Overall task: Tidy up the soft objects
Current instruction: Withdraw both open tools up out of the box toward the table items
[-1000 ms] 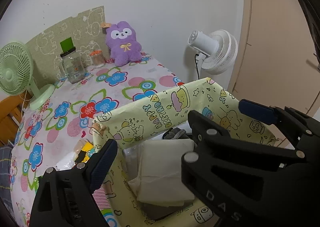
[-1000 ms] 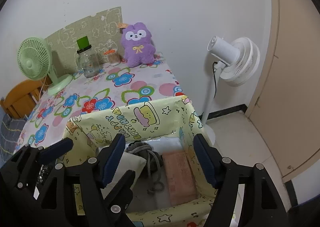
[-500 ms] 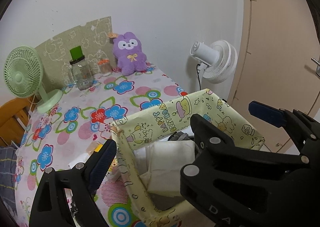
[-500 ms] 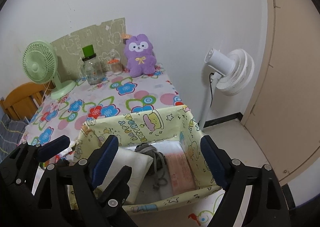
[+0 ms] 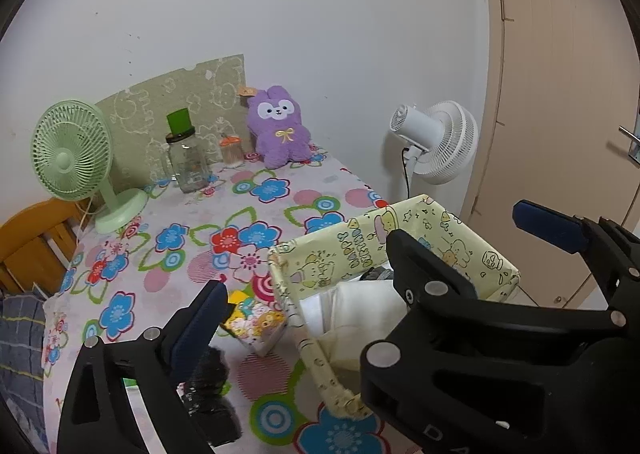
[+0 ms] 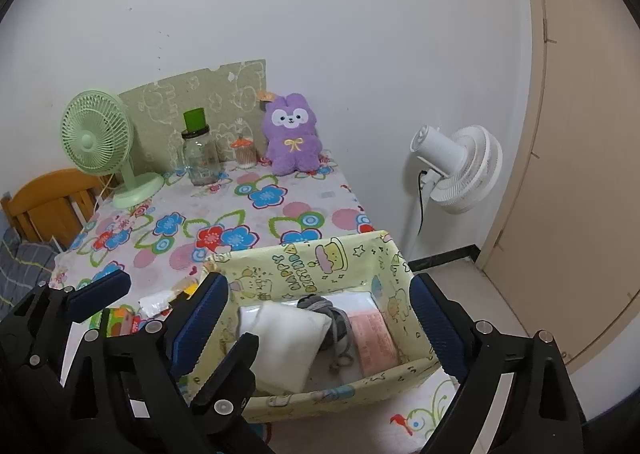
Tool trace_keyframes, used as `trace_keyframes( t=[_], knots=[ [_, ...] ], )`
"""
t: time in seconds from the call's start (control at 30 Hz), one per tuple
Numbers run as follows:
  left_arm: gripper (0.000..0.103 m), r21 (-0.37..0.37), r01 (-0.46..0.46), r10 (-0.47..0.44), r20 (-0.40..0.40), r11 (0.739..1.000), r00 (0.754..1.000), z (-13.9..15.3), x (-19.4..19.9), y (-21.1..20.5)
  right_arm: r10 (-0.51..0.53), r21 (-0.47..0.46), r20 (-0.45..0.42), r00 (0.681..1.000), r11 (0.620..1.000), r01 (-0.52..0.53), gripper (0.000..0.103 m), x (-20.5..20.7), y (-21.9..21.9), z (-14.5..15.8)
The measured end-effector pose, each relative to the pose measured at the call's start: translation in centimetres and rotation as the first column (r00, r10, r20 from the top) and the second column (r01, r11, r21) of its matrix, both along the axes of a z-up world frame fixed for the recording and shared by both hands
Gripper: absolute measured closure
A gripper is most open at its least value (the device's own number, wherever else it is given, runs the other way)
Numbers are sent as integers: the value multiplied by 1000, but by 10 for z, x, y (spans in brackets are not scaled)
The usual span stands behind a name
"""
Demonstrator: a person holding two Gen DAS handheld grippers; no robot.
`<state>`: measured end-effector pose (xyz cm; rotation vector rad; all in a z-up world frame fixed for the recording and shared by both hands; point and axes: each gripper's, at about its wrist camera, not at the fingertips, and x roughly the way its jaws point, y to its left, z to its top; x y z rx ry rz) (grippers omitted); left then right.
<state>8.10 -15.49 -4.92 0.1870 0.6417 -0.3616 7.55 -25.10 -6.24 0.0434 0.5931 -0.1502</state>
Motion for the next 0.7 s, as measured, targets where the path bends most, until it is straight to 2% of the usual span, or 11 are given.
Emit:
trace_keyframes(
  t=[0.47, 0.7],
  knots=[
    [1, -14, -17, 17, 30, 1000, 999, 9, -19, 40, 8, -36, 44, 999, 999, -7, 3, -20, 39, 13],
    [0, -38, -46, 47, 46, 998, 998, 11, -24, 67, 53, -39, 64, 997, 998, -51, 2, -26, 63, 15]
  ],
)
